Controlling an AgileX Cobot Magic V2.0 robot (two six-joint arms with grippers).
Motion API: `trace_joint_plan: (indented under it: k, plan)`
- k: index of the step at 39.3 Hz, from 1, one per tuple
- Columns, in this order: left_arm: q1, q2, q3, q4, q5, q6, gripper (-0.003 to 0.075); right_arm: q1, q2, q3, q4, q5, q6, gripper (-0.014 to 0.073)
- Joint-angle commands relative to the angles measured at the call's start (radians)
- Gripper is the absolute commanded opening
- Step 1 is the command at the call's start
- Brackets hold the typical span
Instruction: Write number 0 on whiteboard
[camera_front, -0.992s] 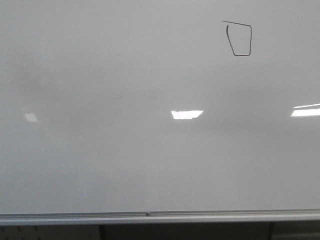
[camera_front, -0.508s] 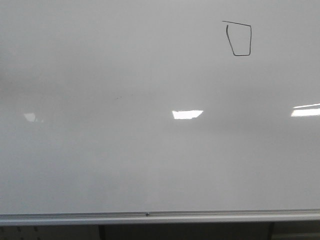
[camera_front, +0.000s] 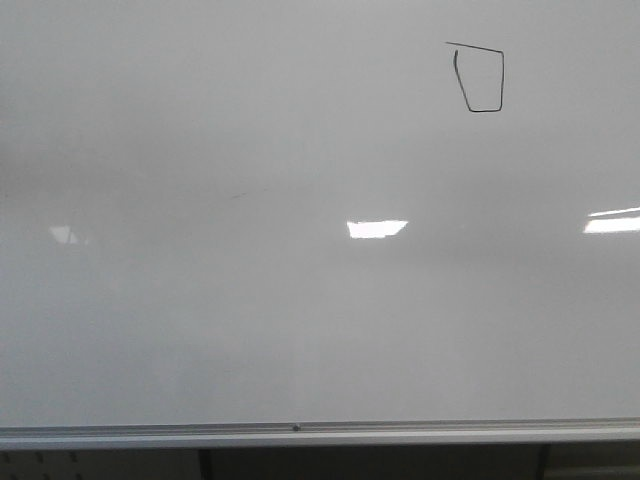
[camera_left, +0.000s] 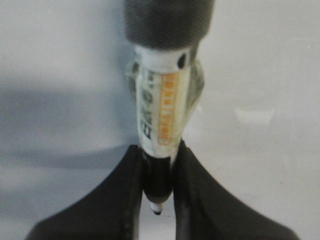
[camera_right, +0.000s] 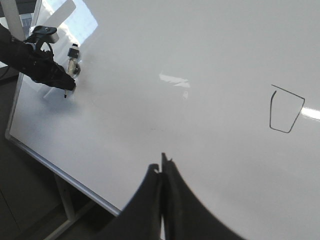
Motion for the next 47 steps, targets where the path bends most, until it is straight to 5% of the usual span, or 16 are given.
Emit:
trace_joint_plan:
  k: [1,11,15,33,42,47]
  plan:
    - [-0.01,-0.021,-0.034,-0.016,-0.068,-0.01,0.0086,-0.004,0.005,-0.025,0.026,-0.054,-0.01,-0.0069]
    - [-0.01,-0.021,-0.034,-0.016,-0.064,-0.01,0.0521,-0.004,0.005,-0.025,0.026,-0.051,-0.01,-0.0069]
    - [-0.01,-0.031,-0.034,-0.012,-0.044,-0.01,0.0596,-0.004,0.005,-0.025,0.026,-0.051,-0.01,-0.0069]
    - [-0.01,-0.405,0.124,0.048,0.033,-0.01,0.058,-0.004,0.005,-0.025,0.026,-0.043,-0.01,-0.0069]
    - [-0.01,-0.681,0.251,0.026,0.034,-0.01,0.0472,-0.004,0.005,-0.025,0.026,-0.043,-0.01,-0.0069]
    - [-0.01,-0.821,0.301,0.026,0.066,-0.01,0.0342,-0.004,0.005,-0.025,0.026,-0.043,-0.01,-0.0069]
